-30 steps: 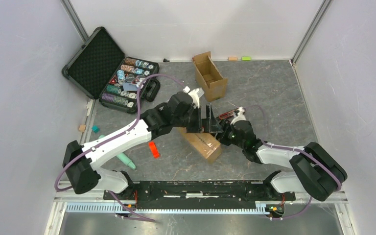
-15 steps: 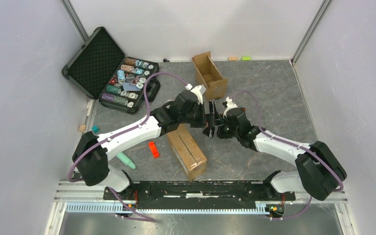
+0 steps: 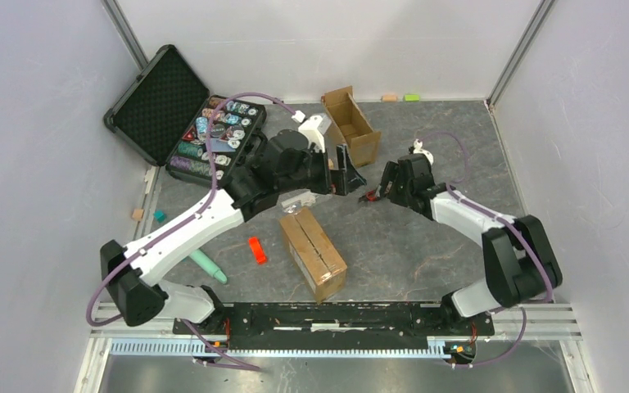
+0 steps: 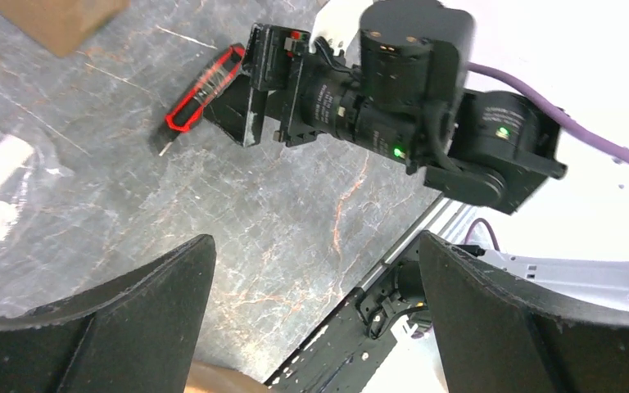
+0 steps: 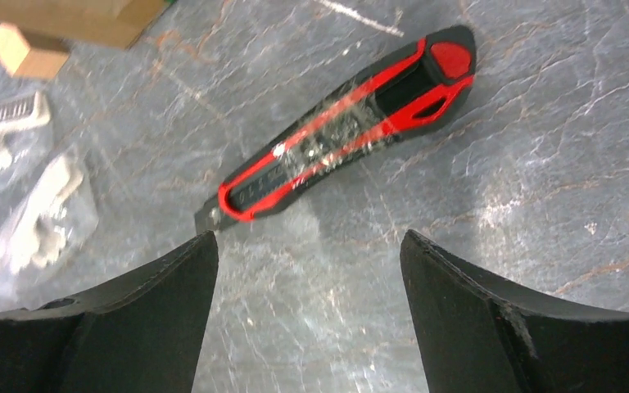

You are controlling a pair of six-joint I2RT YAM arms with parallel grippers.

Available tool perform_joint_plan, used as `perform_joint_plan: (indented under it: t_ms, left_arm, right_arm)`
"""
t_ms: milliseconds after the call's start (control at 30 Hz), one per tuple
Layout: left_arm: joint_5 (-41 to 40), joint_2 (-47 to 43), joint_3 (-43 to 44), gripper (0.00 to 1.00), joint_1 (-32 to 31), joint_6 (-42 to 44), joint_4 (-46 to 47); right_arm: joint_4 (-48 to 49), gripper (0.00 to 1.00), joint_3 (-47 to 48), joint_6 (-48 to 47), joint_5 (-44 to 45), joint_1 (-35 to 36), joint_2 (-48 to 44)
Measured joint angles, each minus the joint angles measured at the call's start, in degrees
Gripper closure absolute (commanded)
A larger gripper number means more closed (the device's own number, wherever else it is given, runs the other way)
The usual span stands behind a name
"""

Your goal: Unpack the express box

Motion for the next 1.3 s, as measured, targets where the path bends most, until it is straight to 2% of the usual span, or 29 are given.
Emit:
perform_joint_plan:
  t_ms: [367,567,667,733,833,967,1133,1300]
  left_arm:
    - [-1.2,-7.5,-0.1,0.00,3.3,3.5,-6.7]
    - [-1.0,-10.1,-1.4,0.00,5.5,4.2,-8.8]
    - [-0.8,-10.4,-1.6,0.00,6.3,4.5,-9.4]
    - [-0.8,-10.5,-1.7,0.00,6.6,4.6,-9.9]
    - [-0.4,-10.5,-1.8,0.00,7.2,5.2,-10.1]
    - [1.6,-10.4,-1.9,0.00,7.8,6.0,-10.4]
    - [5.2,-8.9,-1.7,0.00,7.9,6.7,-10.3]
    - [8.2,-5.8,-1.7,0.00,7.9,6.7,-9.4]
  right_arm:
    - [-8.4,0.17,13.5,12.4,13.2,0.1,14.7]
    - [-12.0,0.24,17.1,16.6,17.9,0.1,20.0]
    - [-12.7,0.35,18.9,17.2,19.7,0.1,21.7]
    - [-12.9,0.55,19.7,17.1,20.6,0.1,22.5]
    - [-12.0,0.80,19.9,17.1,21.1,0.1,22.9]
    - [-10.9,1.00,19.3,15.8,21.0,-0.1,22.4]
    - [-9.7,1.00,15.1,12.8,18.4,-1.3,18.4]
    - [-9.7,1.00,12.8,10.3,14.5,-2.3,10.7]
